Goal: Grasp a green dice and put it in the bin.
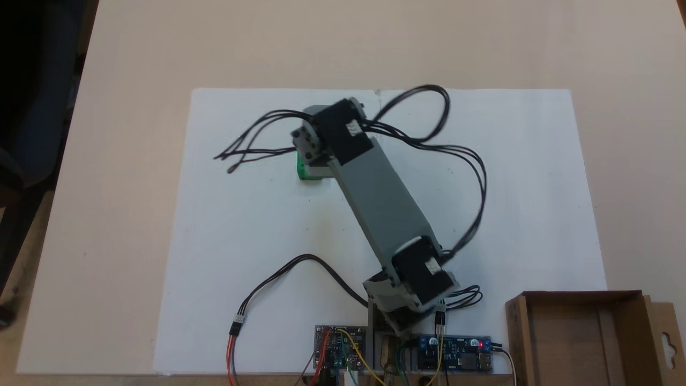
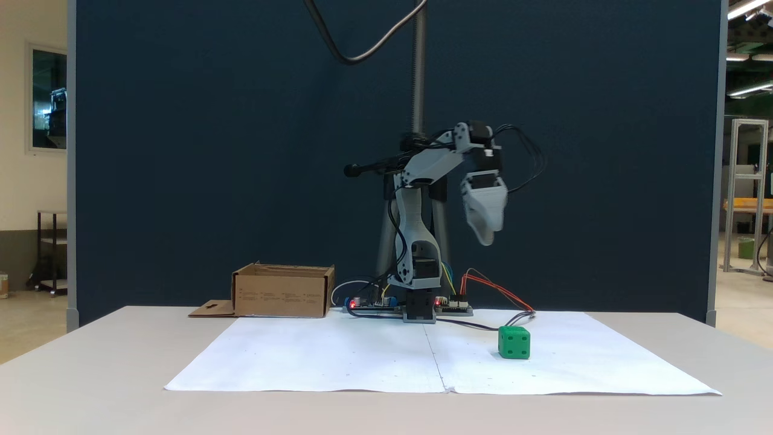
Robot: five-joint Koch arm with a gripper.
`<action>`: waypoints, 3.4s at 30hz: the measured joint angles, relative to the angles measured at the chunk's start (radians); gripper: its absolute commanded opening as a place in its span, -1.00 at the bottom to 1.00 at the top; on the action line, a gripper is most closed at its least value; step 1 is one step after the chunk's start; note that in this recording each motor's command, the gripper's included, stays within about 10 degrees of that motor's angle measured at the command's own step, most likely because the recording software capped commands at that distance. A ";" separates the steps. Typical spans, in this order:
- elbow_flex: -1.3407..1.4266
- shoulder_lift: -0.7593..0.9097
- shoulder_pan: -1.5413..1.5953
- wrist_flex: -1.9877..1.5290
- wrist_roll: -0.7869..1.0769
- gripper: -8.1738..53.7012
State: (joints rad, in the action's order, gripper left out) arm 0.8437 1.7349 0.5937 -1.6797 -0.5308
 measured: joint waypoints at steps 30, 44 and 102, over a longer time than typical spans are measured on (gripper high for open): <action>-0.046 -0.175 0.035 0.000 -0.074 0.68; -0.046 -0.224 0.051 0.000 -0.074 0.71; 0.126 -0.423 0.003 0.288 -0.074 0.66</action>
State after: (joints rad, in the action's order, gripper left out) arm 0.9695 1.3116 0.5967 -1.3913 -0.6044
